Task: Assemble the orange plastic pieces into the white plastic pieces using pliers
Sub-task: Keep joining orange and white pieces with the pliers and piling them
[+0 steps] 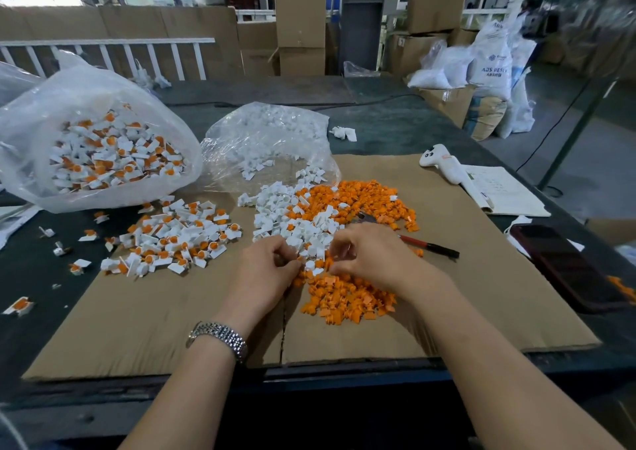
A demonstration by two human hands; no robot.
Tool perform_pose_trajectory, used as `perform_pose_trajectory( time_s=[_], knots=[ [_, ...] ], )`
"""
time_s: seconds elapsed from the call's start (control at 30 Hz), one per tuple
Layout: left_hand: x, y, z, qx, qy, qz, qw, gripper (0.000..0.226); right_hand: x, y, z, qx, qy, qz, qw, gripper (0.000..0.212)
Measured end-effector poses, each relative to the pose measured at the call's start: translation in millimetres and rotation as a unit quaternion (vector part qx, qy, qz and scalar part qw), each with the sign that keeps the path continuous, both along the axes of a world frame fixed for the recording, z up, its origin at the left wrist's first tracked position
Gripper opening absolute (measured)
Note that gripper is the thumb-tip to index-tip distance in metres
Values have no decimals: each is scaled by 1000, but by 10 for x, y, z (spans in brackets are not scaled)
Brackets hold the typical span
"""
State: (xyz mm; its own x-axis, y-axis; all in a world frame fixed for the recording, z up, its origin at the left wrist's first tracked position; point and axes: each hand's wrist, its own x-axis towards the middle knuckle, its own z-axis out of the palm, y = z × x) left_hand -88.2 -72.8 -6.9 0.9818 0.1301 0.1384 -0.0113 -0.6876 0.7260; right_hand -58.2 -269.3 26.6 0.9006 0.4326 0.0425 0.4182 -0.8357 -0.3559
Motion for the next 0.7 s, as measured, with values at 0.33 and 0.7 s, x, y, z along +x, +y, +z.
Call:
perform_pose_trajectory(
  time_s=[0.33,0.7],
  knots=[
    [20,-69,17,138,-24,-53,989,8,0,54,-83,14,-59,-19,998,25],
    [-12,-93,102,37,-8,-14,999,18,-43,10,-65,260,13,-117,958,11]
  ],
)
